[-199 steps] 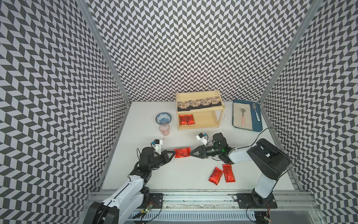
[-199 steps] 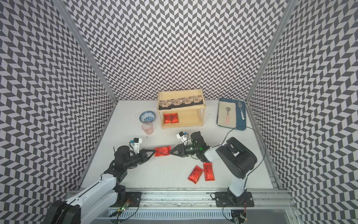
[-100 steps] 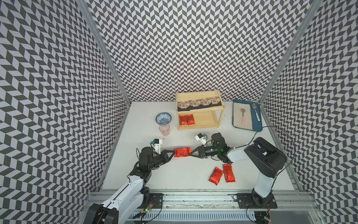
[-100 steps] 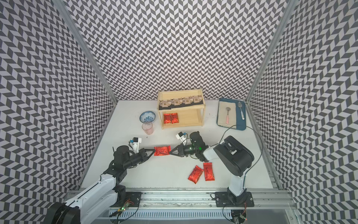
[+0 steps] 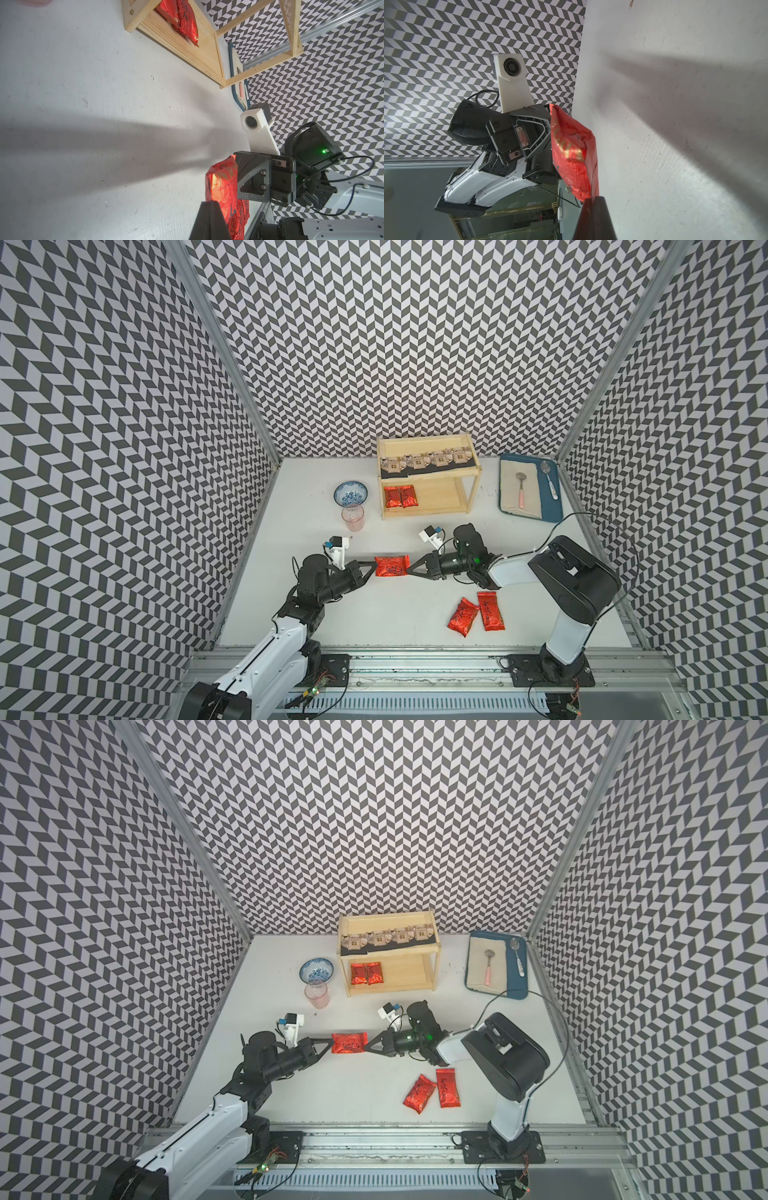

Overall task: Place the tea bags on the shelf by color
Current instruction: Pick up the tea bag from the center of the board, then place the tea bag on the shelf.

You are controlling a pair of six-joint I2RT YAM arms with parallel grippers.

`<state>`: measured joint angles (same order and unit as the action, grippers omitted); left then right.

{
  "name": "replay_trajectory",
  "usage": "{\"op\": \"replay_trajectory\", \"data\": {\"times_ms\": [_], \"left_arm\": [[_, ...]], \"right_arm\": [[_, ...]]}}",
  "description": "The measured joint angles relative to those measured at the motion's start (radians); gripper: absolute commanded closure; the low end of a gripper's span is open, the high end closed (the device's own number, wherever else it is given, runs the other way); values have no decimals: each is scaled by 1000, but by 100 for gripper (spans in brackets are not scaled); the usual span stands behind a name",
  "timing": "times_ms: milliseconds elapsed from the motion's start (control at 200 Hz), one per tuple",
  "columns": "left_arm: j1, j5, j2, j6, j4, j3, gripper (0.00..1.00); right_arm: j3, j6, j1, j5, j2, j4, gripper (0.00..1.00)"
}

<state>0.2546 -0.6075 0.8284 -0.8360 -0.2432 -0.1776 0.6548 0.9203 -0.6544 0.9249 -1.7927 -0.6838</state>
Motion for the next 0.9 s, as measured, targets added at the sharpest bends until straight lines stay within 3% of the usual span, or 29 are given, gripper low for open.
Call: {"op": "replay_trajectory", "data": {"times_ms": [60,145,355,616,901], "left_arm": [[0,3,6,9,17,-22,23],[0,22,10,26,77,-74,16],[-10,83,32,106,255,-267,16],[-47,106,116,217,438,-446,19],[-47,110,125,290,514,-477,19]], "right_arm": [[-5,11,3,-9,8,-2,100],[-25,47,16,-34,28,-13,100],[-95,210,69,-195,101,-77,100],[-161,440,82,-548,172,-175,100],[-3,550,82,-891,157,-77,100]]}}
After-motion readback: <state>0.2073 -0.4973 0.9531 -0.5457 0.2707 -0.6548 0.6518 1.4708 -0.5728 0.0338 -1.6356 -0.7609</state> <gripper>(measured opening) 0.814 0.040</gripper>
